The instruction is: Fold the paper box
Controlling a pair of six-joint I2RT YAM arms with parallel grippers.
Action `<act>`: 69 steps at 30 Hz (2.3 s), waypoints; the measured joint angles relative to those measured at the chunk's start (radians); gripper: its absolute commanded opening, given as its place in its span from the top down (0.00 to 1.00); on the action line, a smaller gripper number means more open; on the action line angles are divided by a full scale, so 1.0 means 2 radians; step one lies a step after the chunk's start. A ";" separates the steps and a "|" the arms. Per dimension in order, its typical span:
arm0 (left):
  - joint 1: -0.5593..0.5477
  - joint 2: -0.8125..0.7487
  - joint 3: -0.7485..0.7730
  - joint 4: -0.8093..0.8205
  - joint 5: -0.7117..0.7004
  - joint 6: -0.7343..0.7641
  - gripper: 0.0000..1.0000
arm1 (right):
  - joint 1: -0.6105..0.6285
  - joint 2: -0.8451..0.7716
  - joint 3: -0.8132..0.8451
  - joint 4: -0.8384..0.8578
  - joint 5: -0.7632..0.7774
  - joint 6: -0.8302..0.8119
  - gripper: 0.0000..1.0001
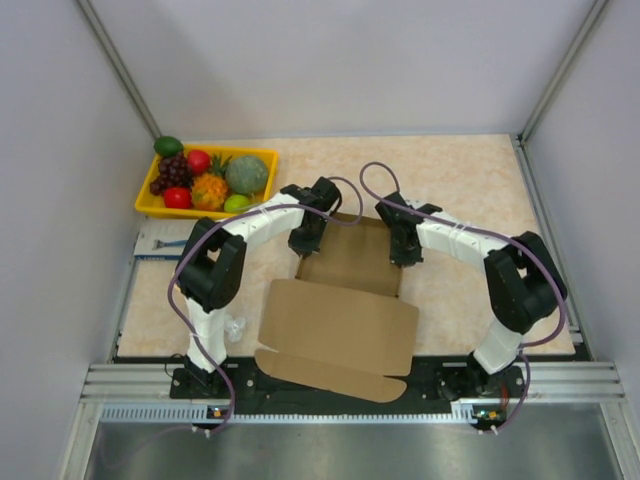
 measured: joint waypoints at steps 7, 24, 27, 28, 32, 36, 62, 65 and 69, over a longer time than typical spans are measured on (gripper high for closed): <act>-0.004 0.008 0.009 -0.008 -0.018 -0.014 0.95 | 0.002 0.031 0.015 -0.002 0.019 0.000 0.90; 0.037 -0.062 -0.056 0.082 0.048 -0.005 0.37 | -0.011 0.030 0.023 0.017 -0.038 -0.048 0.92; 0.041 -0.082 -0.054 0.095 0.052 -0.005 0.42 | -0.011 0.030 0.023 0.023 -0.043 -0.052 0.91; 0.041 -0.084 -0.051 0.096 0.052 -0.005 0.43 | -0.011 0.030 0.023 0.024 -0.044 -0.052 0.91; 0.041 -0.078 -0.038 0.092 0.047 -0.002 0.51 | -0.011 0.030 0.023 0.026 -0.047 -0.054 0.89; 0.040 -0.069 -0.038 0.089 0.033 0.001 0.54 | -0.012 0.030 0.023 0.027 -0.052 -0.058 0.86; 0.032 -0.033 -0.040 0.088 -0.028 0.012 0.87 | -0.029 0.011 0.022 0.031 -0.073 -0.075 0.99; 0.031 -0.030 -0.037 0.088 -0.029 0.009 0.96 | -0.028 0.011 0.022 0.031 -0.067 -0.070 1.00; 0.031 -0.029 -0.036 0.091 -0.031 0.004 1.00 | -0.027 0.011 0.022 0.031 -0.060 -0.067 1.00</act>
